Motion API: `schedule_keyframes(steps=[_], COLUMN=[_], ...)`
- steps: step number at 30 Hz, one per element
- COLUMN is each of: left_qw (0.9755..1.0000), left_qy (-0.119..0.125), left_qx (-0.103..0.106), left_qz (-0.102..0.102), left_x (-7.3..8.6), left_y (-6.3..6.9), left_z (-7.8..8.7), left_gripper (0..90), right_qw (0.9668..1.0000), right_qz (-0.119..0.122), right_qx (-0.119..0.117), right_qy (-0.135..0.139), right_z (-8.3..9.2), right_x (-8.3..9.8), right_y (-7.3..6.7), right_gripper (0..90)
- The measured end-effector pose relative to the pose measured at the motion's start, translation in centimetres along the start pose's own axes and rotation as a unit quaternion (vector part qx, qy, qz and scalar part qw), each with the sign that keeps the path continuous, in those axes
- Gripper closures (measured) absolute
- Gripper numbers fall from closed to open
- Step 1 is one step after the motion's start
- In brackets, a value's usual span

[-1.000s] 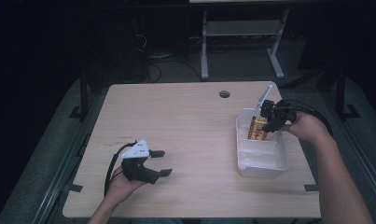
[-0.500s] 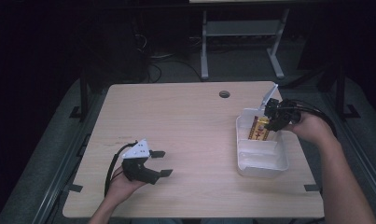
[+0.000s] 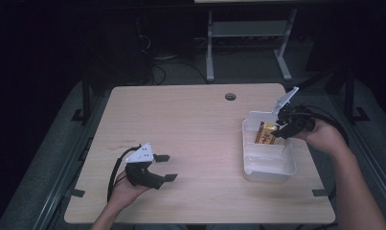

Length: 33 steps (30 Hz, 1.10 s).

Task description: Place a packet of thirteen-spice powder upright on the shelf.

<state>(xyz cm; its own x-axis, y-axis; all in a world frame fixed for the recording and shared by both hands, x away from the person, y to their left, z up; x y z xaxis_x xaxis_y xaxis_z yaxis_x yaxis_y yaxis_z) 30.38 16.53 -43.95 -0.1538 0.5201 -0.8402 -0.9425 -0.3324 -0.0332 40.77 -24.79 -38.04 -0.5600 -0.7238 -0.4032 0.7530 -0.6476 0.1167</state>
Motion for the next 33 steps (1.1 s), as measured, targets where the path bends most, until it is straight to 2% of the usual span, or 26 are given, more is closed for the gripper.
schedule_keyframes(steps=[7,12,14,23,28,33], left_qw=[1.0,1.0,1.0,1.0,1.0,1.0], left_qy=[0.001,0.0,0.001,0.003,0.003,0.003], left_qx=[0.0,0.001,0.001,-0.001,-0.001,-0.001], left_qz=[0.001,0.0,0.001,0.0,-0.001,-0.001], left_x=[0.0,0.0,0.0,0.0,-0.1,-0.1], left_y=[0.0,0.0,0.0,-0.1,0.0,0.0], left_z=[0.0,0.0,0.0,0.1,0.0,0.0], left_gripper=[26.8,26.6,26.6,26.6,26.6,26.5], right_qw=[0.9991,0.9977,0.9964,0.9946,0.9944,0.9938], right_qz=[-0.02,-0.018,-0.012,0.011,0.028,0.031], right_qx=[-0.013,-0.017,-0.027,-0.037,-0.037,-0.041], right_qy=[0.034,0.063,0.08,0.097,0.095,0.099], right_z=[0.6,1.4,1.9,3.0,3.5,3.8], right_x=[0.8,0.8,0.7,0.8,1.5,2.3], right_y=[0.0,-0.4,-0.9,-2.6,-4.0,-4.9], right_gripper=[47.6,47.4,47.5,46.9,46.1,45.7])
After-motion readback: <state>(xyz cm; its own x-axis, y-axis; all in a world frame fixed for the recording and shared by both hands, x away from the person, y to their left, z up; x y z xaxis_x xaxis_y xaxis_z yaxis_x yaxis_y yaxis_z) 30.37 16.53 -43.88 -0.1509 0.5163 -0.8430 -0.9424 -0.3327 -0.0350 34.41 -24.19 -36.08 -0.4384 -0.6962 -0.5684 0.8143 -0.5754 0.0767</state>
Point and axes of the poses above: each handheld gripper's, and its own axes: z roughly backward along the jaws, x roughly out of its underside, y roughly to its right, the point moved 5 cm from there along -z, roughly forward along the jaws, and after that the axes turned 8 degrees about -z, right-handed, at the moved point
